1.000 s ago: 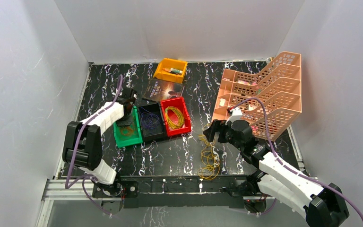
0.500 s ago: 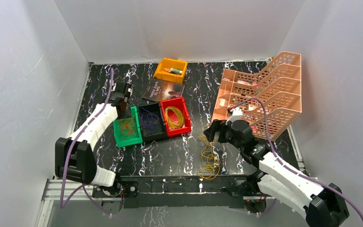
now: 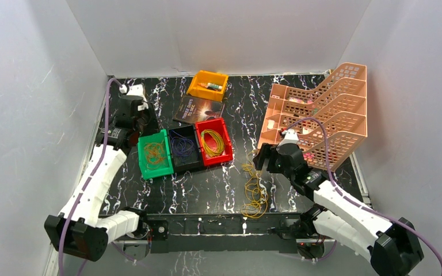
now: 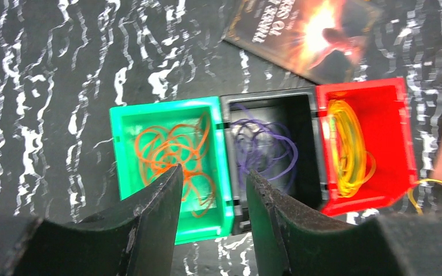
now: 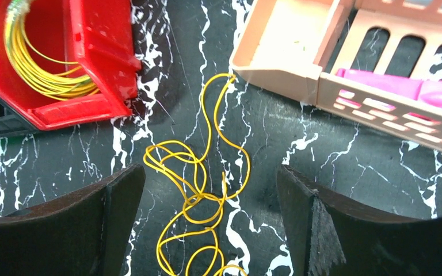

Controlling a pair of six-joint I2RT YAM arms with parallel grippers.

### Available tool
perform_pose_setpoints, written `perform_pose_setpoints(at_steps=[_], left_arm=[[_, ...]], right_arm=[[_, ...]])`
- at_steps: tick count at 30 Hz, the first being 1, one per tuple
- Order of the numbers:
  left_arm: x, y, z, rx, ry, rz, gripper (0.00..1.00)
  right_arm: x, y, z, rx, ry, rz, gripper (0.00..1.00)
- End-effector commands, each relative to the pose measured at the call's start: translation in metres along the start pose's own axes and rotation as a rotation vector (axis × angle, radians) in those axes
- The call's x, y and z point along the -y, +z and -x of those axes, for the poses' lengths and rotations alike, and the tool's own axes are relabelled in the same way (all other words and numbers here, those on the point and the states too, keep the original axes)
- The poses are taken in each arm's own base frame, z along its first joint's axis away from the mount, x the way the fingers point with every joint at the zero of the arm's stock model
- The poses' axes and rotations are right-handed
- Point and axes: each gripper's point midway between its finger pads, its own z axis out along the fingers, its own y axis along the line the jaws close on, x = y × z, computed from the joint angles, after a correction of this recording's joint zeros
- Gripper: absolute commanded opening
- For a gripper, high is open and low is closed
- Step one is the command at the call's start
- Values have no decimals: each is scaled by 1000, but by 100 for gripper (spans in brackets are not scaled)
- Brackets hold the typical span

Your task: Untangle the cables

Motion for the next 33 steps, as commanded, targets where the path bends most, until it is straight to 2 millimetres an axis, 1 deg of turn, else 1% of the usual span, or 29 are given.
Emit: perform_pose_setpoints(at_steps=[1, 5, 7, 9, 11, 13, 18, 25, 28, 33], left_arm=[[37, -18, 5, 24, -33, -160, 44], [55, -14, -7, 9, -21, -190, 44], [65, -12, -14, -3, -15, -213, 43], [76, -10, -21, -16, -11, -239, 43], [83, -9, -25, -24, -10, -256, 43], [86, -8, -27, -23, -7, -264, 43], [82, -12, -27, -5, 2, -256, 43], [77, -15, -30, 3, 1, -252, 43], [74, -15, -30, 5, 5, -236, 43], [73, -16, -29, 12, 12, -232, 44]], right_arm=[[-7, 2, 4, -30, 35, -2, 89], [-9, 10, -4, -75, 26, -2, 78], [-11, 16, -3, -75, 10, 0, 70], [-12, 23, 0, -68, -8, 0, 64], [-12, 30, 5, -50, -31, -6, 62], [-9, 37, 9, -36, -56, -32, 62], [-9, 54, 17, -21, -102, -55, 58], [-9, 76, 16, -42, -147, -78, 49], [-9, 81, 15, -47, -157, -85, 42], [-2, 84, 14, -44, -162, -119, 34]])
